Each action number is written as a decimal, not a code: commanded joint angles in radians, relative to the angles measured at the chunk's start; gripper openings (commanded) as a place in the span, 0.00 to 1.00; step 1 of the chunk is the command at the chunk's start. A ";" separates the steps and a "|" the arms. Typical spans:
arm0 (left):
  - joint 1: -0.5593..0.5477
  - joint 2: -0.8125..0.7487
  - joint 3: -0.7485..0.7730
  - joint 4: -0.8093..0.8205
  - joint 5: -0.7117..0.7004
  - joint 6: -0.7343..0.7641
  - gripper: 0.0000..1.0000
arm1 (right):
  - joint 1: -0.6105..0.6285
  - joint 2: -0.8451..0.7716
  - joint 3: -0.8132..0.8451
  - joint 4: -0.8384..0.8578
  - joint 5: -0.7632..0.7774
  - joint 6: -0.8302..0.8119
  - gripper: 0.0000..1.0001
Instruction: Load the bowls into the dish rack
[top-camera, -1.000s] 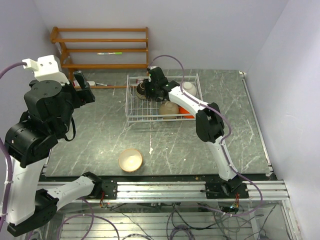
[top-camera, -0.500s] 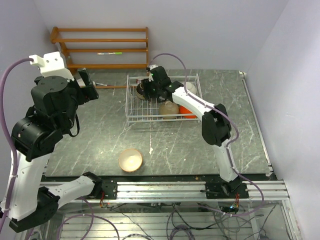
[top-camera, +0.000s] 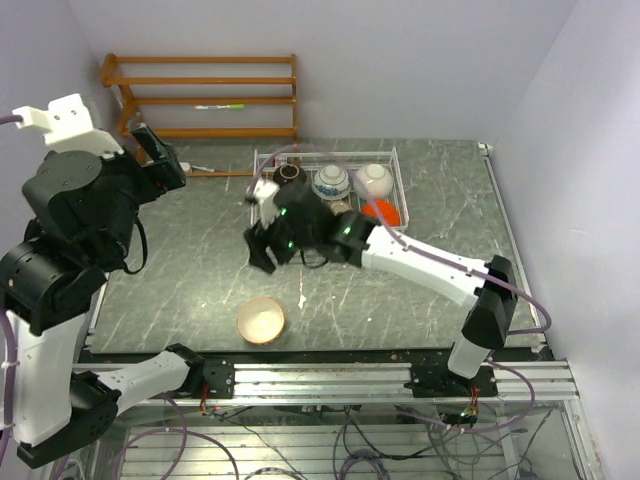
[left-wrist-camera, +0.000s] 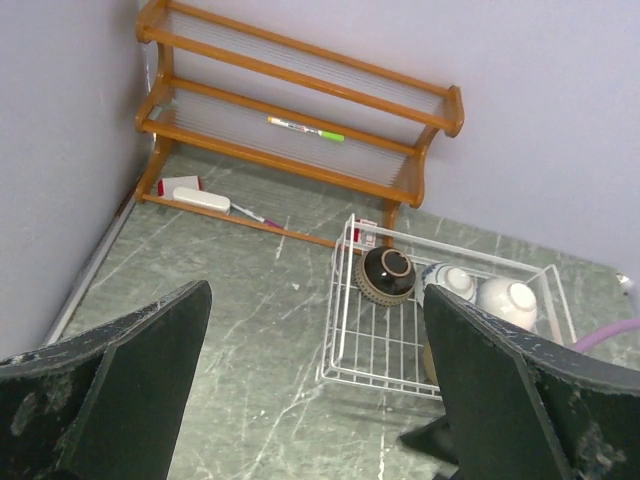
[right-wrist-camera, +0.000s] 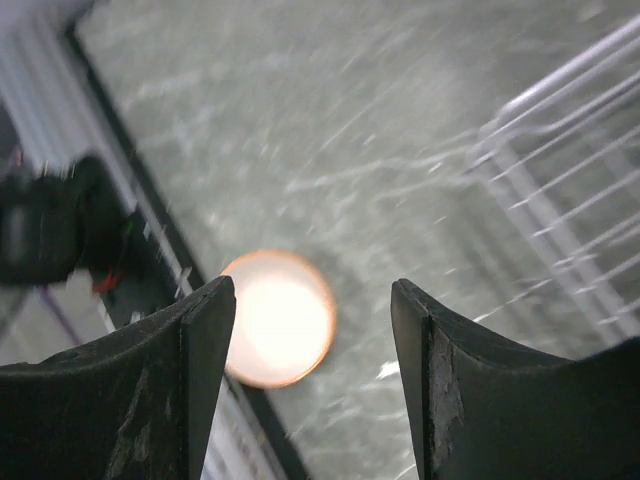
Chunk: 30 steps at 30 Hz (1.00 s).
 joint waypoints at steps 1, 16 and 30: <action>-0.006 -0.040 0.025 -0.032 0.009 -0.067 0.99 | 0.139 0.001 -0.097 -0.072 -0.062 -0.040 0.64; -0.005 -0.099 0.010 -0.170 0.105 -0.220 0.99 | 0.342 0.234 -0.118 -0.069 -0.058 -0.078 0.63; -0.006 -0.117 -0.035 -0.187 0.086 -0.227 0.99 | 0.359 0.345 -0.126 -0.038 -0.013 -0.091 0.38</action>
